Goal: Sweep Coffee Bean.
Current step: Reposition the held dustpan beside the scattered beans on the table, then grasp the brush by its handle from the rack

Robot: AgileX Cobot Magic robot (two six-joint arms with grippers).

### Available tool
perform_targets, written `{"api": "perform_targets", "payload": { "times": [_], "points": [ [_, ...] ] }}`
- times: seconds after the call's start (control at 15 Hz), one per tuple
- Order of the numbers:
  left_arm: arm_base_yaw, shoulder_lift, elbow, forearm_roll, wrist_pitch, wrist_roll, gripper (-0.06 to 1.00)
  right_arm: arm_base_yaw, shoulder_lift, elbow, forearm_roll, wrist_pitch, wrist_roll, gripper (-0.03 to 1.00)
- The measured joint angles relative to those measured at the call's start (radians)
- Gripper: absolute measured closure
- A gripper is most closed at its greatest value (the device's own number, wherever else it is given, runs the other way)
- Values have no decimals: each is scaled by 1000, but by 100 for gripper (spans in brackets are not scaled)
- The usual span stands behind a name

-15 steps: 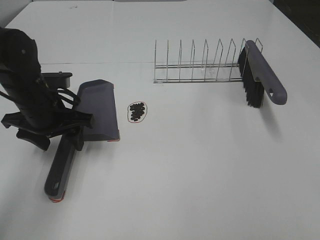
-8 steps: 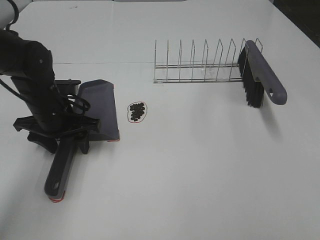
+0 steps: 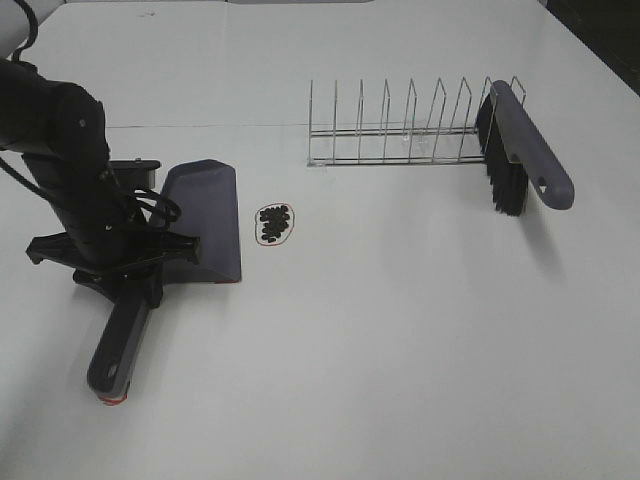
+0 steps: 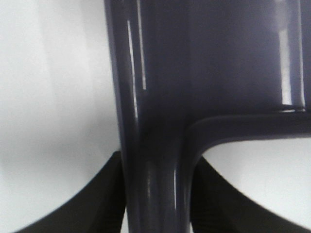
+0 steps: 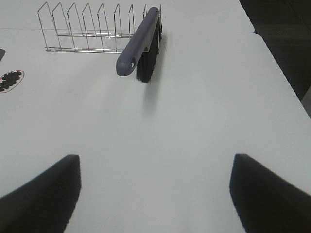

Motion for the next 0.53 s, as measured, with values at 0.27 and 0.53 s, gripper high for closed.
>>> {"api": "perform_targets", "payload": {
  "times": [0.27,0.53],
  "points": [
    [0,-83,1,60,48,-49,62,0,0,0,0,0,0,26],
    [0,-144,1,95,46,-71,62,0,64,-1,0,-5,0,26]
  ]
}}
